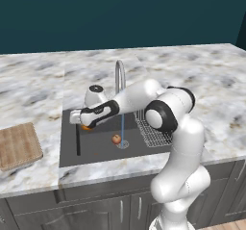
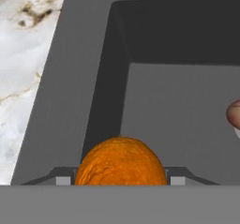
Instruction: Pick the tangerine, peach from the sink and place them on the cutting board to airdry. Then turn off the sink faucet.
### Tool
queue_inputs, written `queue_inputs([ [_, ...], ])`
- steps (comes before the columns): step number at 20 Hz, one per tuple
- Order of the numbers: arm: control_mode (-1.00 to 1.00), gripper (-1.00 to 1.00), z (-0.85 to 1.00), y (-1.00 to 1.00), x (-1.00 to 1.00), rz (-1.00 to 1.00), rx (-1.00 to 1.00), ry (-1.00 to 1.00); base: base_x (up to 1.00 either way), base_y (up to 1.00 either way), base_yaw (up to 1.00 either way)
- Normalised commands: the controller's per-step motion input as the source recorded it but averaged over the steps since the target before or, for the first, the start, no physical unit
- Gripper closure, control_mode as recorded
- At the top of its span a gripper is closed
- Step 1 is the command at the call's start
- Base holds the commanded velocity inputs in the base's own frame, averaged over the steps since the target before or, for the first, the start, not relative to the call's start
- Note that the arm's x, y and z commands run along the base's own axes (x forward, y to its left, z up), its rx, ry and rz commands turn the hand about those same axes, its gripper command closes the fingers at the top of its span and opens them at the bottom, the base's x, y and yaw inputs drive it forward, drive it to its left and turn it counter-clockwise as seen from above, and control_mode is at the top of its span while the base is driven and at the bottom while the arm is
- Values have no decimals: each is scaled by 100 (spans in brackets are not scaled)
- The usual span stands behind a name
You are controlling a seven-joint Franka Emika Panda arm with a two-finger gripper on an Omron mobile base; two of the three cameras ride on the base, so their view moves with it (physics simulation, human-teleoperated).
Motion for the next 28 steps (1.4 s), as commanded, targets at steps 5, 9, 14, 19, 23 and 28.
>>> queue_inputs([
  [5,-100,100,8,35,0,0,-2,-2,0,0,0],
  [9,-100,100,7,36,0,0,-2,-2,0,0,0],
  [14,-100,100,10,30,0,0,-1,-1,0,0,0],
  [19,-100,100,11,24,-1,0,-1,-1,0,0,0],
  [23,-100,100,10,17,-7,0,-1,-2,0,0,0],
  [28,-100,100,9,12,-11,-1,-1,-2,0,0,0],
])
